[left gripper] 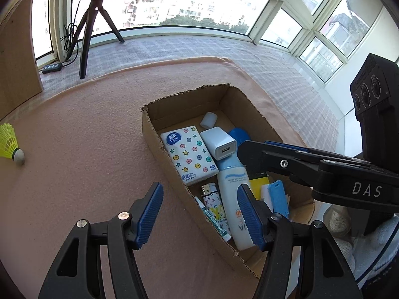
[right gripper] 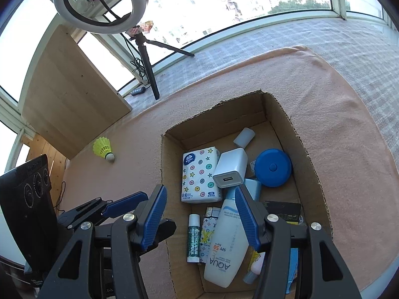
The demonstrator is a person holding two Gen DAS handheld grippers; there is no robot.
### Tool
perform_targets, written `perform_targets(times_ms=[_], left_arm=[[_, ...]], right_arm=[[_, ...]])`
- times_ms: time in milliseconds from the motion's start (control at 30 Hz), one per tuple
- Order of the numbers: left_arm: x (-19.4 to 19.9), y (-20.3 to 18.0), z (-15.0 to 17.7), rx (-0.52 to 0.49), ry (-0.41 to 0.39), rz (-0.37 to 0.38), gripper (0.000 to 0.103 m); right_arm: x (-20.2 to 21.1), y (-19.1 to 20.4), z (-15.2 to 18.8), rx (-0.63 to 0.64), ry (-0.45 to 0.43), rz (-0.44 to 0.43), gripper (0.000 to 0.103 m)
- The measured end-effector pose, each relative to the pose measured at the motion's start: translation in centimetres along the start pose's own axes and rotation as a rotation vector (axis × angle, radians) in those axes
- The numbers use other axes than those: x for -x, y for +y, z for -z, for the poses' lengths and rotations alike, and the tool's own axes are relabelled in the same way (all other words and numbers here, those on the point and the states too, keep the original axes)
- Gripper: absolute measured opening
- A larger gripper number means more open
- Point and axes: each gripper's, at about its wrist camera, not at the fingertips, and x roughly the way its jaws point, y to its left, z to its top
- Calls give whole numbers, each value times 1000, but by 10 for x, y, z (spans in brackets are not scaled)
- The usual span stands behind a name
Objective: Organize objects
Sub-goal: 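Open the right tool to drop the charger into the box, then move the right tool to the yellow shuttlecock and close on its base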
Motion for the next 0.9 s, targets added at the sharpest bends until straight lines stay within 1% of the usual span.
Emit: perform_targets(times_ms=[167, 300, 433, 600, 700, 900], left_arm=[[25, 33, 22, 34, -11, -61, 67], [52, 70, 42, 108, -26, -86, 67], [79, 109, 68, 180, -41, -128, 68], [110, 156, 104, 266, -55, -189, 68], [129, 182, 125, 327, -70, -213, 68], [155, 222, 161, 406, -82, -268, 68]], right_arm=[[-7, 29, 4, 60, 6, 4, 53], [-20, 51, 7, 97, 28, -13, 53], [-35, 76, 10, 138, 51, -29, 53], [-61, 113, 12, 197, 86, -64, 53], [-78, 138, 12, 232, 100, -72, 53], [-112, 188, 4, 310, 110, -78, 53]])
